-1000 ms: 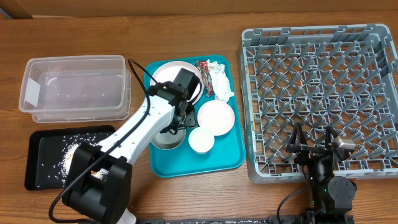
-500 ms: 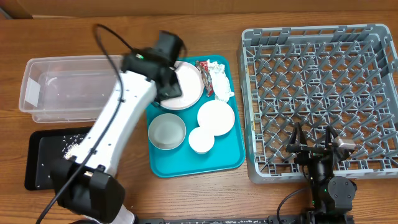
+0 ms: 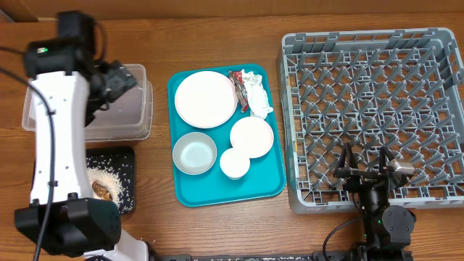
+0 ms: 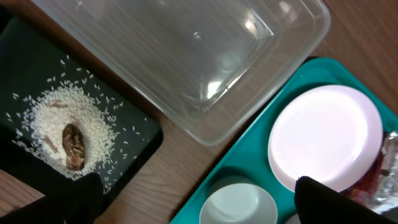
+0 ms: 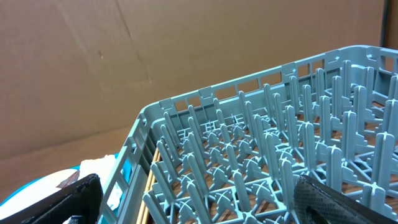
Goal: Sort waste into correct bins and load items into the dishwasher
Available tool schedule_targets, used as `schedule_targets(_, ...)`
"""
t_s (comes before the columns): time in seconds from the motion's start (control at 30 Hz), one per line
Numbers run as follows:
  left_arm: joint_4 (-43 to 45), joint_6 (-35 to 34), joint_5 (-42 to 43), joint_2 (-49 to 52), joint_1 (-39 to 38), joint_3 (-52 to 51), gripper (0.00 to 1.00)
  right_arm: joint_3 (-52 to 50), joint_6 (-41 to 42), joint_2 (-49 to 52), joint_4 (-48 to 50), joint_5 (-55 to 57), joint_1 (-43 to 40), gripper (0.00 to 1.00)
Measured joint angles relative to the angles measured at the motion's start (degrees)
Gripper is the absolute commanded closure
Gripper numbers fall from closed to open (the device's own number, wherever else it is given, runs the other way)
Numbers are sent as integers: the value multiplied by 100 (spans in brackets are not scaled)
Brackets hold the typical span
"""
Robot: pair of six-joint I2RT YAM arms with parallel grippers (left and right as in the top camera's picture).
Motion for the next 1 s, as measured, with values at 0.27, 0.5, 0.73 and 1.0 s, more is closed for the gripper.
schedule_targets(0.27, 4, -2, 509, 0, 734, 0, 0, 0, 0, 0, 2, 0, 0, 0)
schedule_targets(0.5, -28, -216, 651, 0, 1154, 0, 0, 0, 1010, 0, 446, -752, 0, 0)
schedule_targets(0.73, -46, -330, 686, 0, 1351, 0, 0, 0, 4223, 0, 470, -2542, 2, 0)
schedule_targets(1.0, -68, -350, 708, 0, 1351, 0, 0, 0, 5987, 0, 809, -3126, 0, 0)
